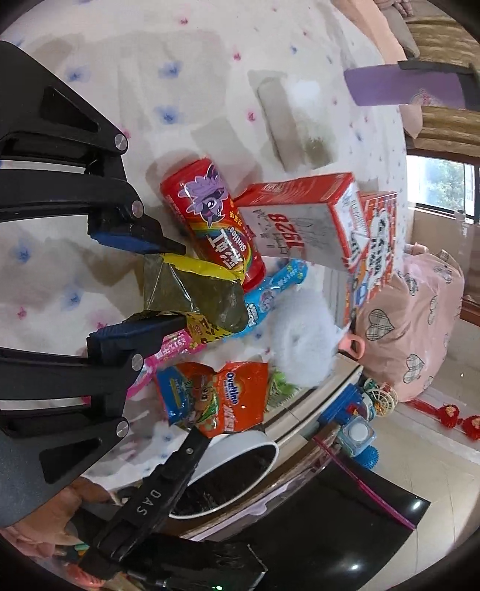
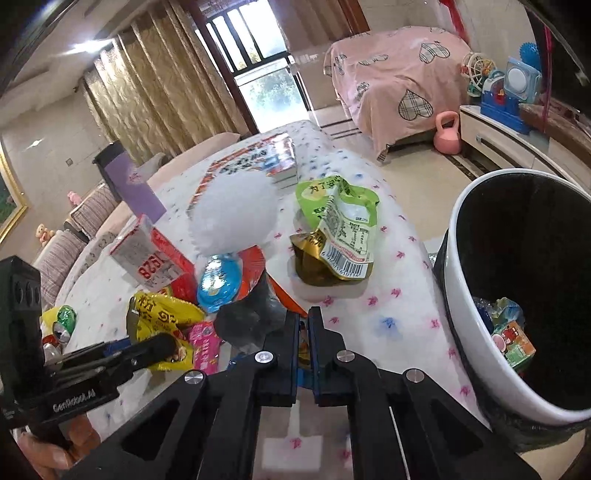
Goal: Collect trash
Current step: 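Grasp the yellow-green wrapper with the left tool while the right tool grasps the Ovaltine packet, then carry both wrappers over the trash bin and open both tools to drop them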
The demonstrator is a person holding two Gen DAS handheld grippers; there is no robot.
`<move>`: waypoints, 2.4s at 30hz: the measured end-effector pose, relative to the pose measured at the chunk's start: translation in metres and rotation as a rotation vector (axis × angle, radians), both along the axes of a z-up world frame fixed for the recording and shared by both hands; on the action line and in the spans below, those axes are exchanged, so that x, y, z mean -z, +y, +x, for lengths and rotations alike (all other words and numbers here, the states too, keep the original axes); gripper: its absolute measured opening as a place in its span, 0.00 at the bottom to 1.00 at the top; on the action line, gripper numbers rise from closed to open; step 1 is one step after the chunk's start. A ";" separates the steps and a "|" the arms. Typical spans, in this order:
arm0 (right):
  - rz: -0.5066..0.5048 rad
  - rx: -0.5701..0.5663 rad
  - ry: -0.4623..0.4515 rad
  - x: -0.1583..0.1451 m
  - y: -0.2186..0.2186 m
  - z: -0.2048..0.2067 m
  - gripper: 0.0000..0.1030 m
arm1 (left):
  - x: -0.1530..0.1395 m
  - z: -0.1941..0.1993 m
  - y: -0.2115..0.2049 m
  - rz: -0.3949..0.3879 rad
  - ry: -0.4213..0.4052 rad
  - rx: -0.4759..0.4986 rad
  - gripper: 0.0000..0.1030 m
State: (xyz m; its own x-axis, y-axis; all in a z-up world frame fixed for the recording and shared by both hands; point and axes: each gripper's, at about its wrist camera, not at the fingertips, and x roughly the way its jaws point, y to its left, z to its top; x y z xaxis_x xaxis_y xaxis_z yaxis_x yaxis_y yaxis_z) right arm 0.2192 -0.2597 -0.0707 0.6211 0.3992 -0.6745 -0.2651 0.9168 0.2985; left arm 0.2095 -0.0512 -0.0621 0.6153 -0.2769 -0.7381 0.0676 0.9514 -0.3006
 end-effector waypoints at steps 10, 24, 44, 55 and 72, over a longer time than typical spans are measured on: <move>0.047 0.017 -0.052 -0.025 -0.019 -0.032 0.03 | -0.033 -0.022 -0.017 -0.029 -0.063 0.066 0.30; 0.033 0.185 -0.099 -0.052 -0.106 -0.059 0.03 | -0.052 -0.017 -0.101 -0.013 -0.096 0.236 0.30; -0.028 0.355 -0.077 -0.050 -0.190 -0.041 0.03 | -0.055 0.022 -0.204 0.052 -0.094 0.379 0.30; -0.087 0.354 -0.045 -0.045 -0.198 -0.021 0.04 | -0.040 0.047 -0.230 0.057 -0.031 0.405 0.33; -0.026 0.352 -0.061 -0.046 -0.195 -0.031 0.58 | -0.042 0.026 -0.188 0.014 -0.052 0.347 0.69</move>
